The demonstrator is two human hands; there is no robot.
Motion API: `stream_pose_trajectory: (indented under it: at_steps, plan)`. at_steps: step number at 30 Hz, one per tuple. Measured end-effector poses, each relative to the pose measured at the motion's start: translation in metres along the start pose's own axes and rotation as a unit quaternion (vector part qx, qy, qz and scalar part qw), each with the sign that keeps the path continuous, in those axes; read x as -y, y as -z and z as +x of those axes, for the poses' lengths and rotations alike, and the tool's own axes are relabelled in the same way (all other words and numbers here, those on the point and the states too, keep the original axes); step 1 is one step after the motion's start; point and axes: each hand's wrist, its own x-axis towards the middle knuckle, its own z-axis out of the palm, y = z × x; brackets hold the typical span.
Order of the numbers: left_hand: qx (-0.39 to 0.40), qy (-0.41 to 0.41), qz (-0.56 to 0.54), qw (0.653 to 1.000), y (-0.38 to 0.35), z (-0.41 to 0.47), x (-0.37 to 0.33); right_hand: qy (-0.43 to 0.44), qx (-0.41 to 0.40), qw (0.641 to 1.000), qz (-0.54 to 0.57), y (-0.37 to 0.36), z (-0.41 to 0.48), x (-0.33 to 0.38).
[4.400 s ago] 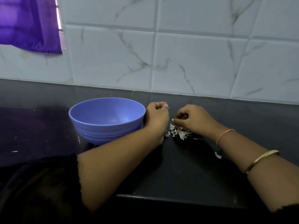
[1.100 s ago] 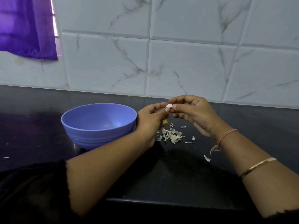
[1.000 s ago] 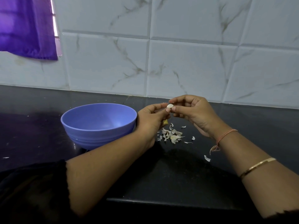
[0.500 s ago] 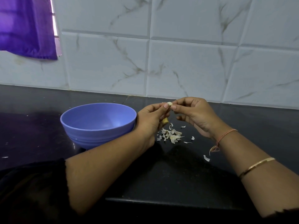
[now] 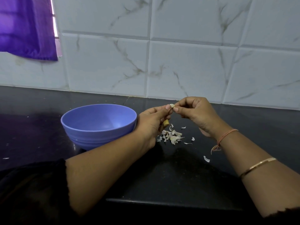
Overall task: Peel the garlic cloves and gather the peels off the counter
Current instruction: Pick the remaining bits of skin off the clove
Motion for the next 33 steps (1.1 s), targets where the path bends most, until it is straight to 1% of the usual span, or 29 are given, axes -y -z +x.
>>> stream_pose_trajectory:
  at_steps: [4, 7, 12, 16, 18, 20, 22, 24, 28, 30, 33]
  plan:
    - [-0.003, -0.022, 0.019, 1.0, 0.0, 0.001, 0.001, 0.031, -0.033, 0.995, -0.092, -0.004, 0.002, -0.002]
    - [0.0, -0.03, 0.03, 0.999, 0.0, 0.002, 0.001, 0.063, -0.059, 0.98, -0.177, -0.007, 0.003, -0.002]
    - [-0.016, -0.031, 0.045, 0.998, 0.001, 0.002, 0.001, 0.127, -0.108, 0.958, -0.231, -0.014, 0.001, -0.001]
    - [-0.016, -0.029, 0.039, 0.999, 0.0, 0.002, 0.001, 0.189, -0.105, 0.935, -0.281, -0.015, -0.001, 0.001]
    - [-0.019, -0.023, 0.023, 0.999, 0.0, 0.003, 0.002, 0.19, -0.079, 0.935, -0.289, -0.014, -0.002, 0.003]
    - [-0.033, -0.017, 0.009, 0.999, 0.001, 0.004, 0.002, 0.167, -0.041, 0.944, -0.282, -0.012, -0.004, 0.004]
    - [-0.042, -0.012, 0.003, 0.999, 0.0, 0.005, 0.002, 0.139, -0.021, 0.954, -0.265, -0.011, -0.005, 0.005]
    - [-0.042, -0.007, 0.003, 0.999, -0.001, 0.004, 0.002, 0.118, -0.022, 0.96, -0.253, -0.011, -0.004, 0.005]
    - [-0.028, -0.003, 0.018, 0.999, -0.003, 0.002, 0.002, 0.095, -0.015, 0.958, -0.272, -0.006, 0.0, -0.002]
    - [-0.021, 0.004, 0.02, 1.0, -0.004, 0.001, 0.001, 0.101, -0.017, 0.96, -0.261, -0.004, 0.001, -0.003]
    - [-0.027, 0.01, 0.023, 0.999, -0.004, 0.001, 0.001, 0.116, -0.036, 0.969, -0.214, -0.003, 0.004, -0.003]
